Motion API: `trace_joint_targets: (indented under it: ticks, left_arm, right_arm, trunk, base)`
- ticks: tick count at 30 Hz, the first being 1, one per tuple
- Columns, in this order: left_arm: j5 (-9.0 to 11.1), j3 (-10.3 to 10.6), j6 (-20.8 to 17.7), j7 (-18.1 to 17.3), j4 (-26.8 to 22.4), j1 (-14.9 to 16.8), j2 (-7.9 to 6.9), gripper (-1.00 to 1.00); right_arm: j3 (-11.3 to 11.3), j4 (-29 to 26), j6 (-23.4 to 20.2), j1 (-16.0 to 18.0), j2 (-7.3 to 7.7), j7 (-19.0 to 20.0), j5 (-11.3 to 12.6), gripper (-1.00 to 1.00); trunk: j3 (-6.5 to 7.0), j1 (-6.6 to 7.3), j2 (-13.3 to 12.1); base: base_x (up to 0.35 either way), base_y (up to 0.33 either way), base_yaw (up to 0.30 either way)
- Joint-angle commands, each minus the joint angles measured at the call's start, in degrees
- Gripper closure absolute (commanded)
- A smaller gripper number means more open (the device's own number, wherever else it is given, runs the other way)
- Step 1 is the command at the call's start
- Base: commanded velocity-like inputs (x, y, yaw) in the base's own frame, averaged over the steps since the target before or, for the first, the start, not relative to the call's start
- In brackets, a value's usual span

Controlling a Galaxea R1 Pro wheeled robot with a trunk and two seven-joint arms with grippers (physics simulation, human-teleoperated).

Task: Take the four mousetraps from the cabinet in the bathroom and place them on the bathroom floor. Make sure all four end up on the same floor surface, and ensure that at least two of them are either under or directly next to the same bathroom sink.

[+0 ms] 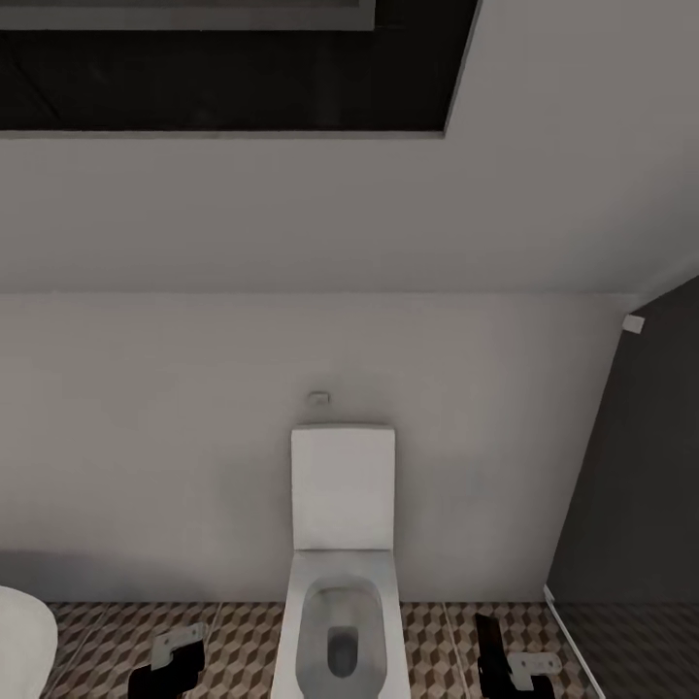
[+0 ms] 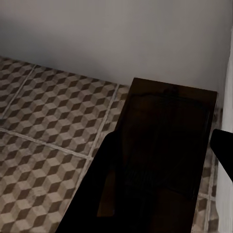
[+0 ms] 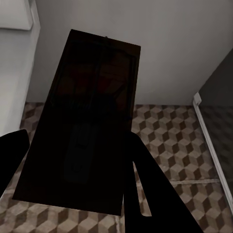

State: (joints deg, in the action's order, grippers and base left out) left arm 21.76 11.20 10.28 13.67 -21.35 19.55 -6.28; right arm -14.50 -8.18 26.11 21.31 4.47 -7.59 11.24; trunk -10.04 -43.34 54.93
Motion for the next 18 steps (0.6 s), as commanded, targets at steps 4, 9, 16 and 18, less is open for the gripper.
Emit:
trace_joint_targets:
  ticks: [4, 9, 16, 18]
  left_arm:
    - [0.44, 0.49, 0.18, 2.58, -0.01, 0.05, -0.05, 1.00]
    - [0.62, 0.49, 0.18, 3.60, -0.01, 0.05, -0.01, 1.00]
    - [0.44, 0.53, 0.18, 3.84, 0.00, 0.05, 0.63, 1.00]
    - [0.41, 0.51, 0.18, 3.88, 0.01, 0.05, 0.75, 1.00]
  right_arm:
    - [-0.52, 0.01, 0.13, 0.04, 0.02, -0.23, 0.45, 1.00]
    - [-0.52, 0.01, 0.12, 0.04, 0.02, -0.23, 0.45, 1.00]
    - [-0.53, 0.01, 0.10, 0.04, 0.02, -0.23, 0.45, 1.00]
    - [-0.53, 0.01, 0.11, 0.04, 0.02, -0.23, 0.45, 1.00]
  trunk:
    - [-0.81, -0.89, 1.68]
    - [-1.70, -1.99, 3.68]
    - [-2.96, -3.53, 6.49]
    - [-3.32, -3.97, 7.29]
  base:
    - [0.000, 0.000, 0.000]
    - [0.000, 0.000, 0.000]
    - [0.000, 0.000, 0.000]
    - [0.000, 0.000, 0.000]
